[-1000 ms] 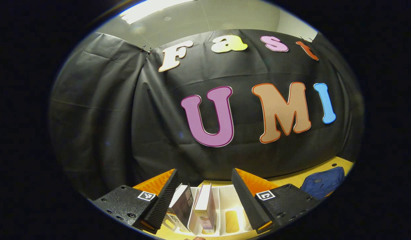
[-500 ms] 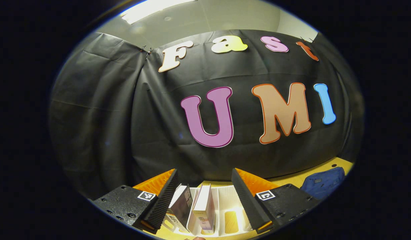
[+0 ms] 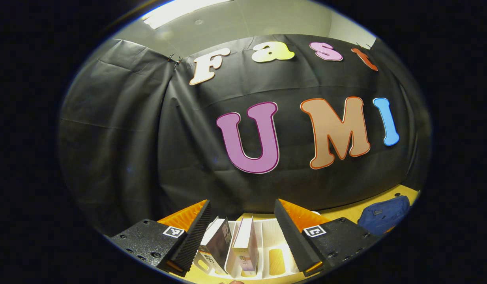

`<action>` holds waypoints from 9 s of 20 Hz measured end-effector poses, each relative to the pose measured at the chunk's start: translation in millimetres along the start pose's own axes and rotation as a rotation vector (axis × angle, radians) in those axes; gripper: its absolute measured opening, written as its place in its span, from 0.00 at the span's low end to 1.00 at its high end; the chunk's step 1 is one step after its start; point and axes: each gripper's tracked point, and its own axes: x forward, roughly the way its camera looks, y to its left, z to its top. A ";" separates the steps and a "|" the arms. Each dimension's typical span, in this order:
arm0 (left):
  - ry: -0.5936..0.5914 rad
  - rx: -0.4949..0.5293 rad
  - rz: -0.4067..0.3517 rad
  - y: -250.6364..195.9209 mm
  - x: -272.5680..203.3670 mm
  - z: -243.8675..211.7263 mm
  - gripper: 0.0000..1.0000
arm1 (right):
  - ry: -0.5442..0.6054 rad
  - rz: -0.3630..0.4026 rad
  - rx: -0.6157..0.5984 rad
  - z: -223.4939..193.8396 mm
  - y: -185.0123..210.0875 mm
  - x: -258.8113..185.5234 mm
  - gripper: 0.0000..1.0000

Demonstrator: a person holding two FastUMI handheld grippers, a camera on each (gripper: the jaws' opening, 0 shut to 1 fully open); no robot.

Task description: Open the schoolbag, grab two books from the bookshelf and put them into the schoolbag.

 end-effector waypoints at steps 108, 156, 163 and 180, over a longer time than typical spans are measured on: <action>0.673 -0.636 -0.384 -52.2 -7.6 -18.7 0.31 | -0.013 0.094 0.271 26.8 -80.5 0.5 0.03; 0.711 -1.247 -0.326 -364.8 -42.2 -190.6 0.31 | -0.169 0.343 0.679 80.8 -96.7 -41.1 0.03; 0.725 -1.253 -0.380 -392.6 -34.4 -196.4 0.34 | -0.177 0.332 0.686 82.3 -104.0 -44.0 0.03; 0.566 -0.850 -0.431 -274.5 -61.3 -110.8 0.94 | -0.150 0.296 0.761 78.0 -110.9 -27.2 0.03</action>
